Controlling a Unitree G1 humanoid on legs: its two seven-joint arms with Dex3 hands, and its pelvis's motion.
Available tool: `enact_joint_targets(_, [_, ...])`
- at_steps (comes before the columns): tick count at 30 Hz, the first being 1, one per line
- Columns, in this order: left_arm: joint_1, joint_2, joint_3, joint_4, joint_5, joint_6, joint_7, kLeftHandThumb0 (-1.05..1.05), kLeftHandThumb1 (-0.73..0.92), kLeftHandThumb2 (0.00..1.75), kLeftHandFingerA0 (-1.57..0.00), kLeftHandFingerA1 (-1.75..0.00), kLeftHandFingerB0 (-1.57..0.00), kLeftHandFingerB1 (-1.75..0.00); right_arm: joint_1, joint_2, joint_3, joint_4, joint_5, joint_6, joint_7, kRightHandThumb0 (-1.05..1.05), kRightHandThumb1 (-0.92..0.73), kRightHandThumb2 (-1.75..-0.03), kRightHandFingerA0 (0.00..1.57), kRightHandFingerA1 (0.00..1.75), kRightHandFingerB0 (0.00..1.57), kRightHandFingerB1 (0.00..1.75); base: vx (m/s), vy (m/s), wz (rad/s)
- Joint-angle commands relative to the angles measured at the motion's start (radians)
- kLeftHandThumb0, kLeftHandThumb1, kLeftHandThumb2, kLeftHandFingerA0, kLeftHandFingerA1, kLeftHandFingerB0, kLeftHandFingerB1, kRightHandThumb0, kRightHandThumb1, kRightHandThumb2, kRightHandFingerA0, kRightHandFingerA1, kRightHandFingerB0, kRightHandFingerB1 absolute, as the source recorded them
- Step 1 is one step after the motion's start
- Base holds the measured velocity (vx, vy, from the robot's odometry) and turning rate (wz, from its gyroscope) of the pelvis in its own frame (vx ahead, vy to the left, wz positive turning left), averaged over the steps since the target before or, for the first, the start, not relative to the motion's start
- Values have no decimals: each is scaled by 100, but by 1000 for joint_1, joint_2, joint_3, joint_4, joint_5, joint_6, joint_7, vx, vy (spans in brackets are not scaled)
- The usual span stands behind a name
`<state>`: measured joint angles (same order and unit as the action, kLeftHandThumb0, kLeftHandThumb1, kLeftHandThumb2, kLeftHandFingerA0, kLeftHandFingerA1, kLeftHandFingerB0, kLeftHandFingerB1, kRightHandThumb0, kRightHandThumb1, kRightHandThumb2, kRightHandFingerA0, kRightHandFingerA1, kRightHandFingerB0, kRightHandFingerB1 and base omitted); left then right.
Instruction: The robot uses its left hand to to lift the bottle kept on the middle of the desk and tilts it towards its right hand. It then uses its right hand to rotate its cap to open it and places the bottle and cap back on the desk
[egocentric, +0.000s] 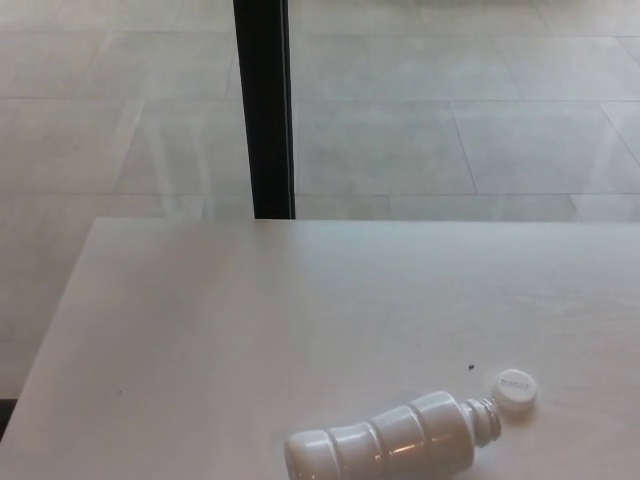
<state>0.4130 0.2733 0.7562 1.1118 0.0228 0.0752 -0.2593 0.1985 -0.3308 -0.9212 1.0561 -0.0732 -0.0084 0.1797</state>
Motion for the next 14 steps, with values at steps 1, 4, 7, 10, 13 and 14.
enact_joint_targets(1, [22, 45, -43, 64, -62, -125, -68, -91, 91, 68, -23, -49, -18, -31, 50, -15, 54, 73, 89, -100, 32, -77, -61, -99, 1, 19, 0, 20, 0, 0, 0])
enact_joint_targets(4, [12, 65, -53, 97, -95, -113, -92, -90, 88, 67, -18, -53, -15, -33, 63, -20, 85, 92, 125, -124, 51, -74, -62, -99, 0, 18, 0, 20, 0, 0, 0])
enact_joint_targets(7, [8, 70, -66, 105, -110, -117, -95, -88, 70, 108, -26, -65, -9, -43, 64, -27, 88, 110, 168, -134, 64, -72, -61, -98, 0, 19, 0, 22, 0, 0, 0])
enact_joint_targets(10, [8, 72, -93, 122, -113, -145, -74, -90, 89, 67, -19, -51, -17, -31, 66, -35, 107, 122, 187, -135, 56, -70, -60, -98, 0, 21, 0, 23, 0, 0, 0])
enact_joint_targets(13, [10, 74, -107, 135, -132, -139, -91, -93, 89, 67, -22, -51, -15, -31, 88, -41, 154, 104, 180, -152, 66, -78, -64, -100, 1, 16, 0, 15, 0, 0, 0])
enact_joint_targets(14, [10, 74, -107, 135, -132, -139, -91, -93, 89, 67, -22, -51, -15, -31, 88, -41, 154, 104, 180, -152, 66, -78, -64, -100, 1, 16, 0, 15, 0, 0, 0])
